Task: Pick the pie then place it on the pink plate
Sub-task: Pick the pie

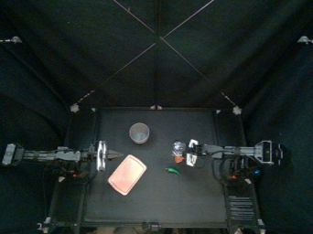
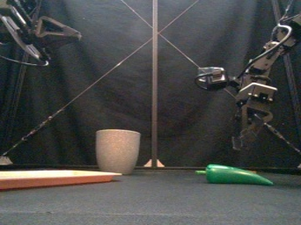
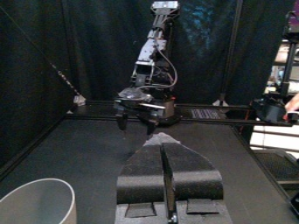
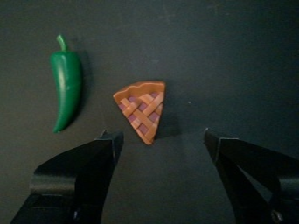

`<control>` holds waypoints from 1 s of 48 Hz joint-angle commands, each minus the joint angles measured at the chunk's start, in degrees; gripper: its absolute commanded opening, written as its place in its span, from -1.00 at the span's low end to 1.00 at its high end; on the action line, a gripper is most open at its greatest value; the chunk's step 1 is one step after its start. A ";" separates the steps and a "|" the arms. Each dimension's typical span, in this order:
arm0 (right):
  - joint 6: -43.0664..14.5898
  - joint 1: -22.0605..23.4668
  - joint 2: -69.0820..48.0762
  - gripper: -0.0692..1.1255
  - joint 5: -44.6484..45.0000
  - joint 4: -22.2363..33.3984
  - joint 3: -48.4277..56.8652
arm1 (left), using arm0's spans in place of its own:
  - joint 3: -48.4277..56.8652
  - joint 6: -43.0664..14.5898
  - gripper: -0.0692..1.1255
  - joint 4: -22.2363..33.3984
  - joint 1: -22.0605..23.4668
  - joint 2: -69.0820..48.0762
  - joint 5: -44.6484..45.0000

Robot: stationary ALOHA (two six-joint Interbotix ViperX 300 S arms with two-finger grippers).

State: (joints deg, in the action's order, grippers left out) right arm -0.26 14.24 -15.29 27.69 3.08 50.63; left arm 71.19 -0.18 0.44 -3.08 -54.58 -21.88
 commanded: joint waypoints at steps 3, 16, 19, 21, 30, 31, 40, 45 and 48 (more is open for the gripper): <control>0.18 -0.44 2.20 0.88 0.00 -0.09 -1.49 | -0.97 -0.09 -0.90 0.00 -0.18 0.26 -0.44; -0.09 -1.93 7.65 0.88 -2.64 0.09 -3.08 | -0.62 -0.09 -0.90 0.09 -0.53 0.26 -0.44; 0.26 -1.93 8.61 0.88 -2.99 0.18 -3.60 | -0.62 -0.09 -0.90 0.09 -0.79 0.26 -0.44; 0.35 -2.02 9.23 0.88 -3.08 0.18 -3.87 | -0.62 -0.09 -0.90 0.00 -0.88 0.26 -0.44; 0.44 -2.55 11.87 0.88 -2.99 0.35 -4.57 | -0.62 -0.09 -0.90 0.00 -1.05 0.18 -0.44; 0.35 -2.55 12.04 0.88 -2.99 0.44 -4.57 | -0.62 -0.09 -0.90 0.00 -1.14 0.18 -0.44; 0.26 -3.08 13.27 0.86 -3.25 0.44 -4.57 | -0.62 -0.09 -0.90 0.09 -1.85 0.18 -0.44; 0.00 -3.16 13.36 0.86 -3.43 0.44 -4.66 | -0.62 -0.09 -0.90 0.09 -2.11 0.26 -0.44; -0.09 -3.16 13.36 0.86 -3.52 0.44 -4.75 | -0.62 -0.09 -0.90 0.00 -2.11 0.18 -0.44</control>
State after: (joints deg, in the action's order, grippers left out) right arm -0.44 11.16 -1.14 24.61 3.52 46.93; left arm 71.37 -0.18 0.44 -5.01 -54.49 -21.88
